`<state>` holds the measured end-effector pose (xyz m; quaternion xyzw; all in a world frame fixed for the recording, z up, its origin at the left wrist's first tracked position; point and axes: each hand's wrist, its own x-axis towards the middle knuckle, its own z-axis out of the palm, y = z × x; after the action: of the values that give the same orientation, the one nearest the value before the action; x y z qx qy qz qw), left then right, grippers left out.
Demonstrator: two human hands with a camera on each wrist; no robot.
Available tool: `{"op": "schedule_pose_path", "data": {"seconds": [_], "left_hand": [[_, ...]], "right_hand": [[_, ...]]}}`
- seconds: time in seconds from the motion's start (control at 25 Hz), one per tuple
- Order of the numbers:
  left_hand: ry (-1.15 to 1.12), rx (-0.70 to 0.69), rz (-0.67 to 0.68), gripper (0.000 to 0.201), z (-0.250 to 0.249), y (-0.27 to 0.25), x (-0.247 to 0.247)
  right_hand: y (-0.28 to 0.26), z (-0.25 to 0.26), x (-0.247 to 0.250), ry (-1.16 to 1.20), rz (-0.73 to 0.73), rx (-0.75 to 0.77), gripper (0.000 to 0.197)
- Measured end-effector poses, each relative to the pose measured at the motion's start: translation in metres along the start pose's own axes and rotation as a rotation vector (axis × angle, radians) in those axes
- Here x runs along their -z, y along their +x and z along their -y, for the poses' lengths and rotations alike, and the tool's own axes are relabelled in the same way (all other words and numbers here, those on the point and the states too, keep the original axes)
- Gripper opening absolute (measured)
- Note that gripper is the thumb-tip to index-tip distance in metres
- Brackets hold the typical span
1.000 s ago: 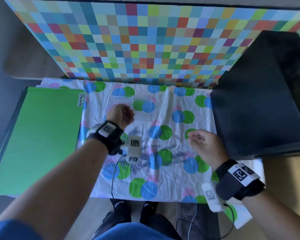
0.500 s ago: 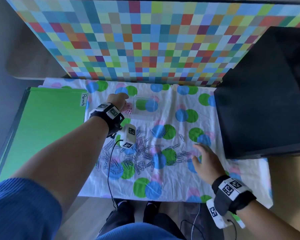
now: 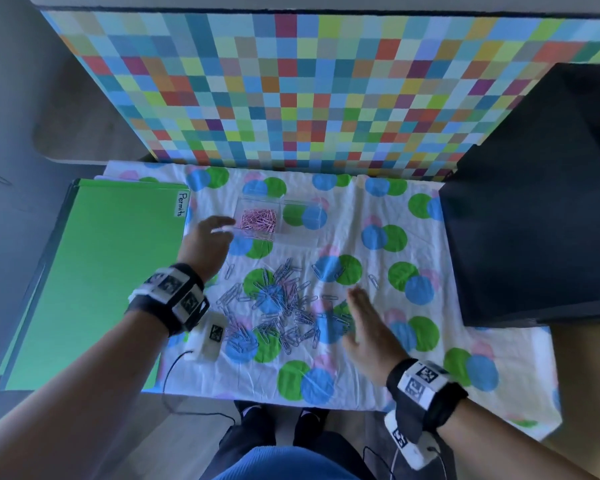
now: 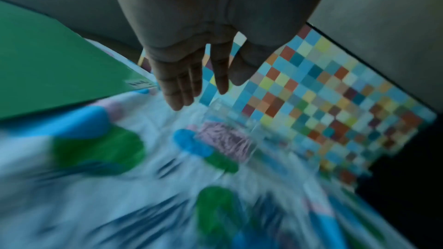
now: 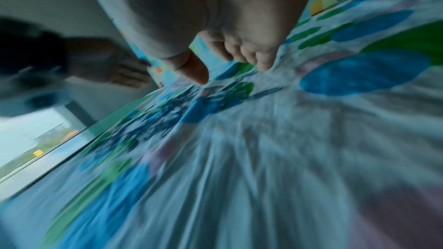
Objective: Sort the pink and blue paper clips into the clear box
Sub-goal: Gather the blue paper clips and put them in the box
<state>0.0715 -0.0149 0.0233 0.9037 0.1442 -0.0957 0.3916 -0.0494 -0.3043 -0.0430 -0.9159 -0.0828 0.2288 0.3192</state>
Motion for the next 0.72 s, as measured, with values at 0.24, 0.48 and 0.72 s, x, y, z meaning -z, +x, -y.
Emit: {"op": "schedule_pose_path", "data": {"seconds": [0.24,0.48,0.72], "left_hand": [[0.423,0.111,0.237,0.066,0.08,-0.084,-0.04],[0.453,-0.091,0.292,0.071,0.055,-0.107,-0.076],[0.507,-0.089,0.274,0.075,0.043,-0.044,-0.051]], "right_hand": [[0.037,-0.006,0.021,-0.183,-0.096,-0.271,0.072],[0.02,0.037,-0.011,-0.155,0.112,0.054,0.07],[0.025,0.033,0.012,-0.195,-0.038,0.066,0.061]]}}
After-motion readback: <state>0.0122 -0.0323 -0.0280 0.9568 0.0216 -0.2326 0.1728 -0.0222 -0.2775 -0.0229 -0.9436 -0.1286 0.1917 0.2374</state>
